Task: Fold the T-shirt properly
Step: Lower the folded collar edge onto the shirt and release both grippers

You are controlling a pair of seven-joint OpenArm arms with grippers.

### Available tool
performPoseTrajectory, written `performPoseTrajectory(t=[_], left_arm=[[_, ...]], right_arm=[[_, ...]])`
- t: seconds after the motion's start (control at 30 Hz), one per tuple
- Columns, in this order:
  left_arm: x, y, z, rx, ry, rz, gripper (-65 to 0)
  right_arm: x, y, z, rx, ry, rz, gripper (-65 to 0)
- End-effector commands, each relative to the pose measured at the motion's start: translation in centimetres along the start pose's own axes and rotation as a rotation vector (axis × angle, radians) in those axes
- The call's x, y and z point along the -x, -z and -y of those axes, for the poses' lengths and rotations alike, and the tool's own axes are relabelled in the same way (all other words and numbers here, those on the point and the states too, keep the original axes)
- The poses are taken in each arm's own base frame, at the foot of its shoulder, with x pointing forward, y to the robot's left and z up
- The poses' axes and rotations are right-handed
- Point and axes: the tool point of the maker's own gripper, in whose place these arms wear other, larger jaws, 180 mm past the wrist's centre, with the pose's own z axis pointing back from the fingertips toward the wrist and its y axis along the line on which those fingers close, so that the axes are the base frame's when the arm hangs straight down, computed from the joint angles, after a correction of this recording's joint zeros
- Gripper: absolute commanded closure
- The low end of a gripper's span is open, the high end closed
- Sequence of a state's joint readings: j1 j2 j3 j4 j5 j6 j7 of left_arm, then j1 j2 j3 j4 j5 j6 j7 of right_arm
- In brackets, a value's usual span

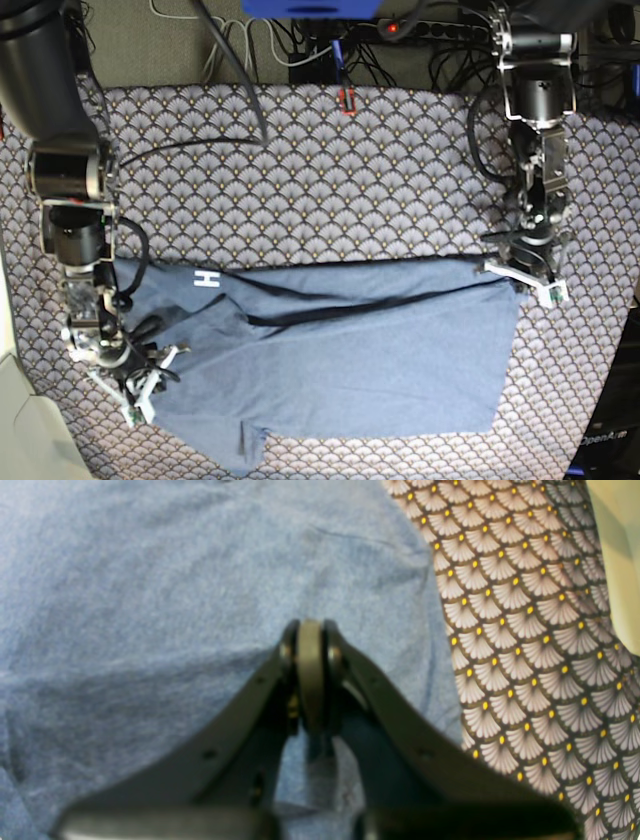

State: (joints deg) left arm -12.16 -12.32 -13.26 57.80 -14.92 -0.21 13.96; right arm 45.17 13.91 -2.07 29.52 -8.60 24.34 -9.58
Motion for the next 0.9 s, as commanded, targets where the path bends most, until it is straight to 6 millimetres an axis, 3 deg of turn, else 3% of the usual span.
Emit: performPoseTrajectory(t=[0.0,0.17,0.47,0.57,0.67,0.73,0.87], left_arm=[[-3.5,0.3,0.2,0.006,0.005,0.085,-0.5],[-4.7,0.6,0.4,0.009,0.006,0.106,-0.5],[-7.7,1.1,1.6,0.027,-0.007,0.155,-0.5],[-8.9,1.3,2.0,0.032,-0.013,0.173,-0.5],[-9.5,1.5,3.7,0.068,0.026,0.184,-0.5],[-9.6,1.5,4.8,0.091,0.052,0.183,-0.5],[-10.1,1.6,5.6,0.105,0.06,0.191,-0.5]], right_arm=[[-3.6,-0.4,1.7,0.036,-0.001,0.087,0.0],[-4.2,-0.4,1.5,0.034,-0.002,0.1,0.0],[-7.2,-0.7,2.4,0.049,-0.008,0.164,0.0],[-7.1,-0.7,2.4,0.049,-0.008,0.163,0.0],[-6.7,-0.7,2.4,0.049,-0.008,0.155,0.0],[-5.3,-0.6,2.0,0.044,-0.006,0.135,0.0],[-4.6,-0.5,1.8,0.04,-0.004,0.124,0.0]])
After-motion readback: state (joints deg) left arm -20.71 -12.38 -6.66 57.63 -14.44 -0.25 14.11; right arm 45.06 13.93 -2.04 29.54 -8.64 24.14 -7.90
